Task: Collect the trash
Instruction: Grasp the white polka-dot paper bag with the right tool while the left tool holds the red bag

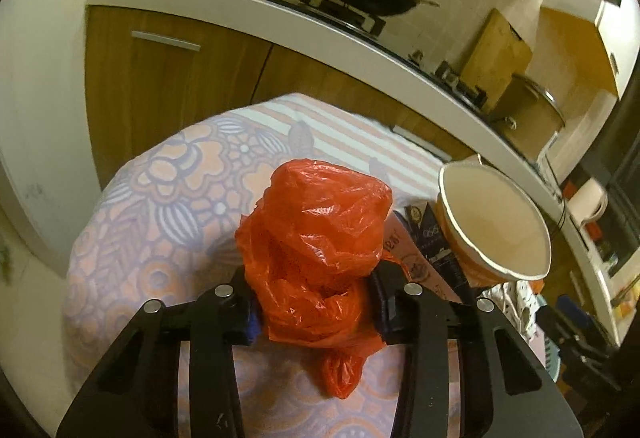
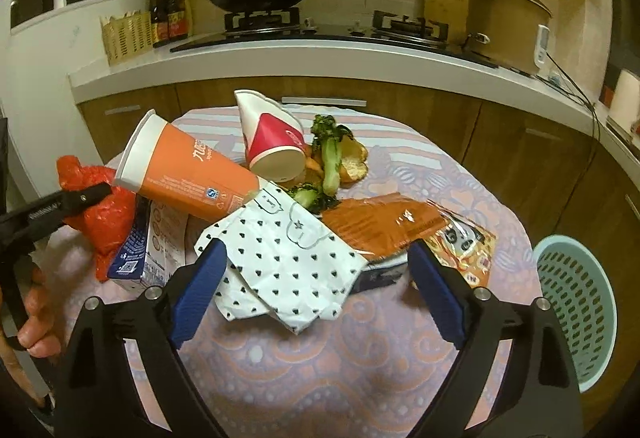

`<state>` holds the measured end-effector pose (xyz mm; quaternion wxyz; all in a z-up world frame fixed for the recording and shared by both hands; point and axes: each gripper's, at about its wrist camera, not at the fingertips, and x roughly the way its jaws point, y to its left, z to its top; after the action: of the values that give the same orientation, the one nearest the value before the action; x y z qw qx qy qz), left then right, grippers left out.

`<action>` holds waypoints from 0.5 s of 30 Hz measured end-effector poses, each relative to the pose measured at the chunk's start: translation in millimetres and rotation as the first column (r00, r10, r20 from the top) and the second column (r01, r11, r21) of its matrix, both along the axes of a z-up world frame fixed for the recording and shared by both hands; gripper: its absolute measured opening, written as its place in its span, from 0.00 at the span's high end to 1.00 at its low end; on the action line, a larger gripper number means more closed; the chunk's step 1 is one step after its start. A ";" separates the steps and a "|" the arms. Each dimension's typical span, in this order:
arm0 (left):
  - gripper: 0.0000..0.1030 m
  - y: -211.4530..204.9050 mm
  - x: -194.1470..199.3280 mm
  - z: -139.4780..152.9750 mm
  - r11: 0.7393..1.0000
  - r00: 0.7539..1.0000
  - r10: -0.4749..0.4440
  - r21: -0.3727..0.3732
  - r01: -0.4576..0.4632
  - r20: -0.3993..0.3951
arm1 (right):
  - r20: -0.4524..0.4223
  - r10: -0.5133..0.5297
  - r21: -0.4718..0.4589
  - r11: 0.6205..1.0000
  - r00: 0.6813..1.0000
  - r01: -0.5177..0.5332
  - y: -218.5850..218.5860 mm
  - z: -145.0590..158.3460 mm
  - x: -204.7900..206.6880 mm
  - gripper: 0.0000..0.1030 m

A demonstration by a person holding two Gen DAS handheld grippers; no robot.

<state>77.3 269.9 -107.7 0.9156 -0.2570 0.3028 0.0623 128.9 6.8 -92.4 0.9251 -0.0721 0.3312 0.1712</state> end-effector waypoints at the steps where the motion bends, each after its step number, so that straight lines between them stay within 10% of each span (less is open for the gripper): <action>1: 0.62 0.1 -0.7 -0.1 1.000 1.000 -0.003 -0.006 0.003 0.004 | -0.008 0.010 0.001 1.000 1.000 -0.010 2.4 -1.3 1.2 0.11; 15: 0.61 -8.5 -0.4 3.7 0.999 0.999 -0.028 0.038 0.027 0.015 | -0.047 0.025 -0.103 0.994 0.999 -0.030 39.2 -25.3 12.2 0.21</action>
<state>76.9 261.4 -104.0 0.9235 -0.2360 0.2977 0.0531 141.2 46.0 -117.7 0.9098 -0.1207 0.3598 0.1682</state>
